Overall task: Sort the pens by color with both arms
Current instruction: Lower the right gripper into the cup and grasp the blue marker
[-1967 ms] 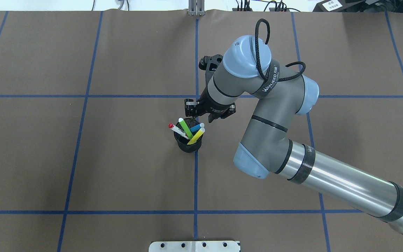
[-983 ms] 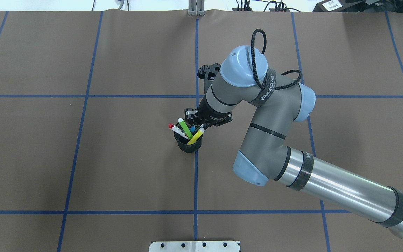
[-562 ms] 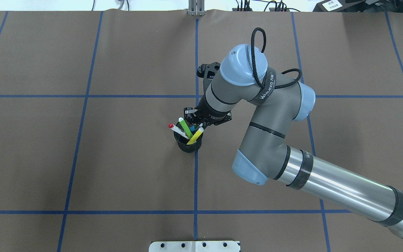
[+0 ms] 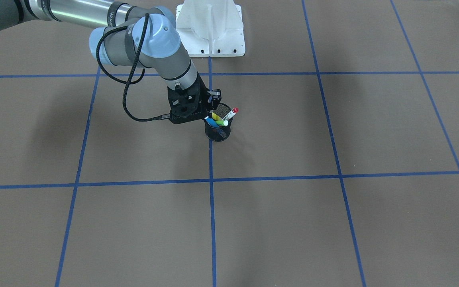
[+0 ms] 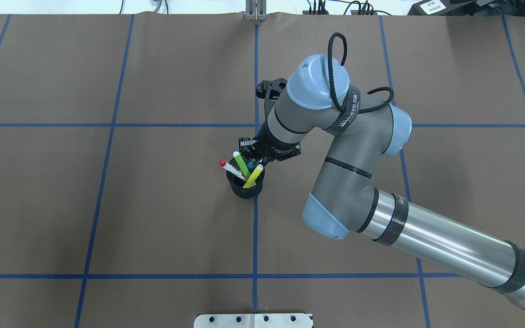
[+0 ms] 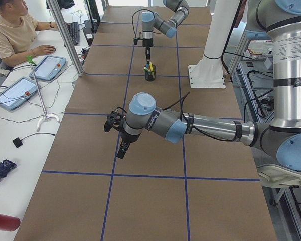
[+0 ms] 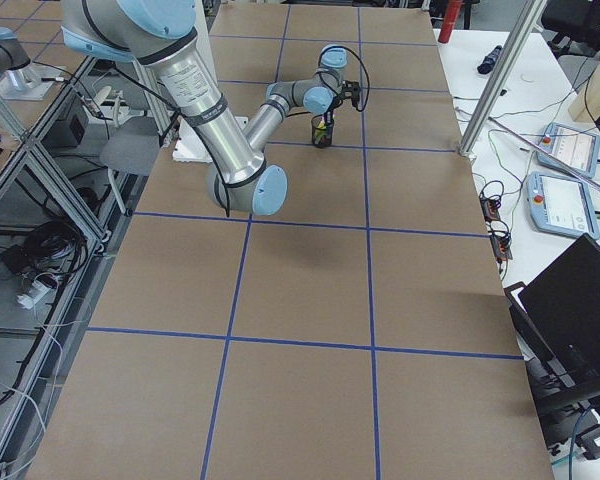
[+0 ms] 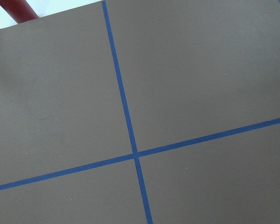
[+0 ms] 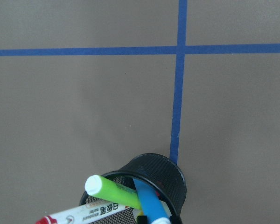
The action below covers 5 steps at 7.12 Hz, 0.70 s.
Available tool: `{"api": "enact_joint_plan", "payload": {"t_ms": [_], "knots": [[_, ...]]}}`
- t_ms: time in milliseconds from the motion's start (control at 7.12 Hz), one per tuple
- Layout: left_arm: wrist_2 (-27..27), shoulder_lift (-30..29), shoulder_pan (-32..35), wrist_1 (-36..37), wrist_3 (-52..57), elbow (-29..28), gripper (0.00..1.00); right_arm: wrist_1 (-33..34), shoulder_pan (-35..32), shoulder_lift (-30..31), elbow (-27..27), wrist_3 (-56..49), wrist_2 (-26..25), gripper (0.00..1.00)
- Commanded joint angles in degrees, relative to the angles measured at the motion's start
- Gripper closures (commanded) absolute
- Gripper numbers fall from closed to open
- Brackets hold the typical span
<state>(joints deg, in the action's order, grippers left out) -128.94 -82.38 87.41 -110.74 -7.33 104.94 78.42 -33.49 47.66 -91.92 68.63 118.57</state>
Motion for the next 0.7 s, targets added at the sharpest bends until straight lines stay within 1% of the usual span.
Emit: {"api": "enact_joint_plan", "payload": {"t_ms": [0, 281, 421, 562], "knots": [[-0.1, 0.0, 0.0, 0.0, 0.0, 0.0, 0.0, 0.1, -0.6, 0.0, -0.5, -0.3, 0.3, 1.0], [0.0, 0.0, 0.0, 0.0, 0.0, 0.0, 0.0, 0.9, -1.2, 0.0, -3.4, -0.3, 0.7, 1.0], [0.0, 0.0, 0.0, 0.0, 0.0, 0.0, 0.0, 3.3, -1.2, 0.0, -6.1, -0.3, 0.7, 1.0], [-0.1, 0.0, 0.0, 0.0, 0.0, 0.0, 0.0, 7.2, -2.0, 0.2, -10.7, -0.3, 0.9, 1.0]]}}
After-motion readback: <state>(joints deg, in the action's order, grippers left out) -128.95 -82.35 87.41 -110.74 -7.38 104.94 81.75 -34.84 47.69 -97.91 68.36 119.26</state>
